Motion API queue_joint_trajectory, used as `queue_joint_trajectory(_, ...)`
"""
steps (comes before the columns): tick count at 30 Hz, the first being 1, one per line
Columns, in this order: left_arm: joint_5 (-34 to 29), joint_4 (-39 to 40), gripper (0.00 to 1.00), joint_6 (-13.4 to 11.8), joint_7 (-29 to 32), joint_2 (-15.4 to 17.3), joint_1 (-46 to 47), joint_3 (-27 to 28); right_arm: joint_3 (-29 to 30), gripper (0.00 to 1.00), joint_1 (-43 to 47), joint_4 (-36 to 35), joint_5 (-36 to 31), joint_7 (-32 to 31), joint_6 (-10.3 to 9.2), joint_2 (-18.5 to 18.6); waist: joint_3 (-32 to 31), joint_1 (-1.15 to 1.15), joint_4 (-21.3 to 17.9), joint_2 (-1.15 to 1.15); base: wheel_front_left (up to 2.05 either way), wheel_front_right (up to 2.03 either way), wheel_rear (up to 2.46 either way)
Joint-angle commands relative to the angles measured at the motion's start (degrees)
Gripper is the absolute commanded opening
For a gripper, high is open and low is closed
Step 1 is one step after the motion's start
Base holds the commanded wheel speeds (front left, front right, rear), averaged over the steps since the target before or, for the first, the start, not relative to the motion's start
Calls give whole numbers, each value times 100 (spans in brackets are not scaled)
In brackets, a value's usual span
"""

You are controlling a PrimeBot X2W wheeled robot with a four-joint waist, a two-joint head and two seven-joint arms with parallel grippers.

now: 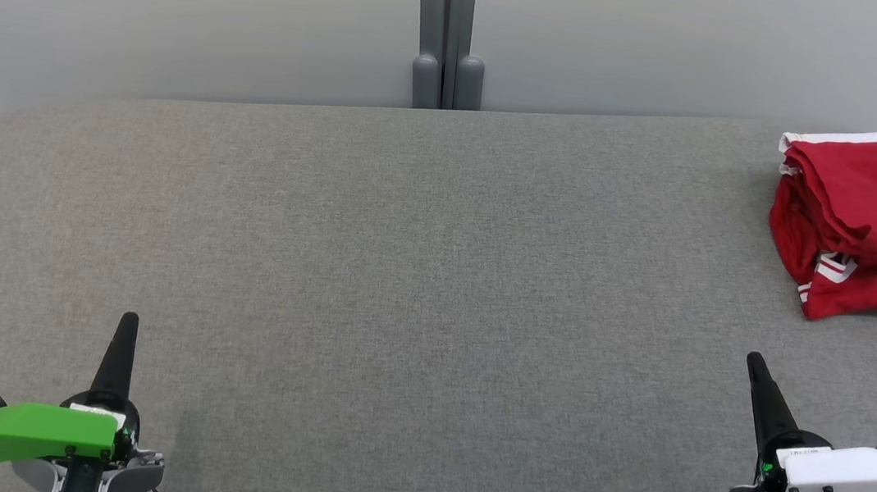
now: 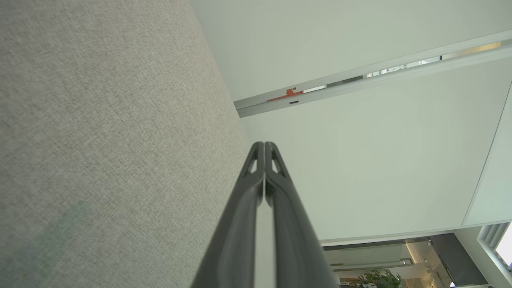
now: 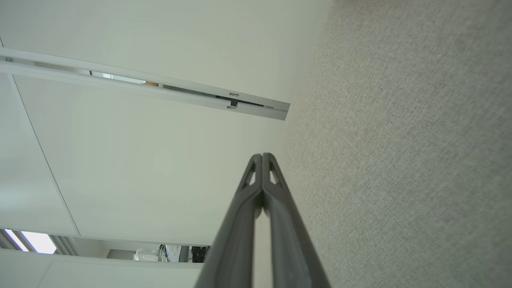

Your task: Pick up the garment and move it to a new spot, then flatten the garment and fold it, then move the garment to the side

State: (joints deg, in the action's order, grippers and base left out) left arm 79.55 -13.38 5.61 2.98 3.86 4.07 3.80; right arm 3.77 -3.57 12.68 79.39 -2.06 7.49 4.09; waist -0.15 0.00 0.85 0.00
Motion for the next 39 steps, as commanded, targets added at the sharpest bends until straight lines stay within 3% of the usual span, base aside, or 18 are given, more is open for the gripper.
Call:
queue_joint_trajectory(1, 134, 8, 0, 58, 46, -11, 117, 51, 26, 0, -94, -7, 135, -49, 2, -3, 2, 0, -4, 0, 0, 0, 0)
queue_joint_trajectory(32, 1289, -75, 0, 208, 370, -103, 256, 296, 177, 0, -290, 136, 1396, -374, 1, -47, 32, 0, -82, 0, 0, 0, 0)
queue_joint_trajectory(39, 1290, -74, 0, 211, 382, -100, 249, 299, 187, 0, -275, 139, 1388, -385, 1, -53, 33, 0, -85, 0, 0, 0, 0)
